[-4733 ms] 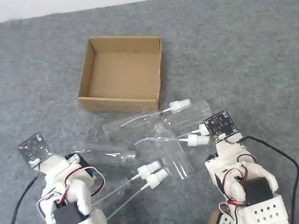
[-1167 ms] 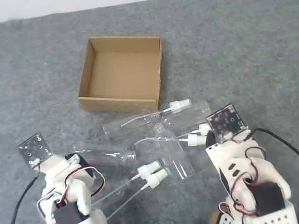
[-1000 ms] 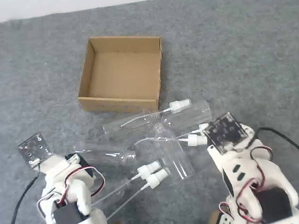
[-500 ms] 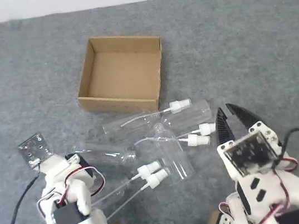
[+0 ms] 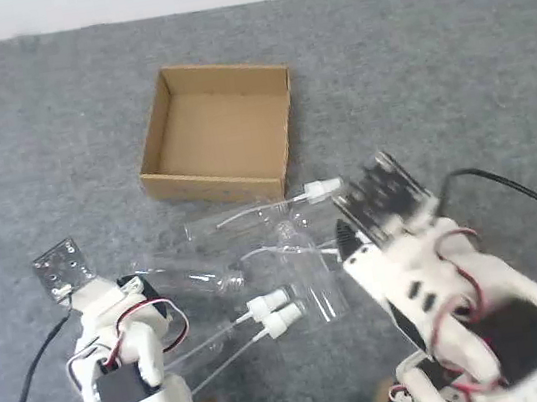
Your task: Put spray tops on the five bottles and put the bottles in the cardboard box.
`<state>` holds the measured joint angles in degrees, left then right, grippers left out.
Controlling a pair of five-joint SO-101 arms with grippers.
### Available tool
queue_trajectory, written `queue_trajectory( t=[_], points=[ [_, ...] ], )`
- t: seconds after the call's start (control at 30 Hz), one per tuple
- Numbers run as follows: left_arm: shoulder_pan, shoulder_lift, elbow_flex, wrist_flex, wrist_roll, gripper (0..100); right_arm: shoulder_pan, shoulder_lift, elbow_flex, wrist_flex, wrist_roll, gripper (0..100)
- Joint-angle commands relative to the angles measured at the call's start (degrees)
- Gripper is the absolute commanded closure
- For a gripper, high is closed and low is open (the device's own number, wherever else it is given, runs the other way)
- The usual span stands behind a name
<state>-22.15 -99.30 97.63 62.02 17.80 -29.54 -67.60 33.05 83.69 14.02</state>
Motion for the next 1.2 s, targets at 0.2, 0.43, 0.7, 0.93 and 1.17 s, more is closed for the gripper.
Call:
queue_trajectory(
  t=[0.2,0.43,0.7,0.93,1.17],
  points=[
    [-0.35,-0.79,-0.84,0.26,-0.09,98,-8.57,17.45,-3.6,-0.13,-5.1,82.4],
    [-0.35,-0.79,-0.84,0.26,-0.09,98,-12.18,25.89,-3.6,-2.24,-9.85,76.9],
    [-0.35,-0.79,-0.84,0.26,-0.09,98,-14.81,34.42,-3.43,-6.55,-14.07,76.8],
    [-0.35,-0.79,-0.84,0.26,-0.09,98,-14.81,40.92,-3.34,-10.59,-16.18,76.8],
    [-0.35,-0.79,-0.84,0.26,-0.09,98,-14.81,47.96,-3.34,-14.2,-16.26,77.0]
  ],
)
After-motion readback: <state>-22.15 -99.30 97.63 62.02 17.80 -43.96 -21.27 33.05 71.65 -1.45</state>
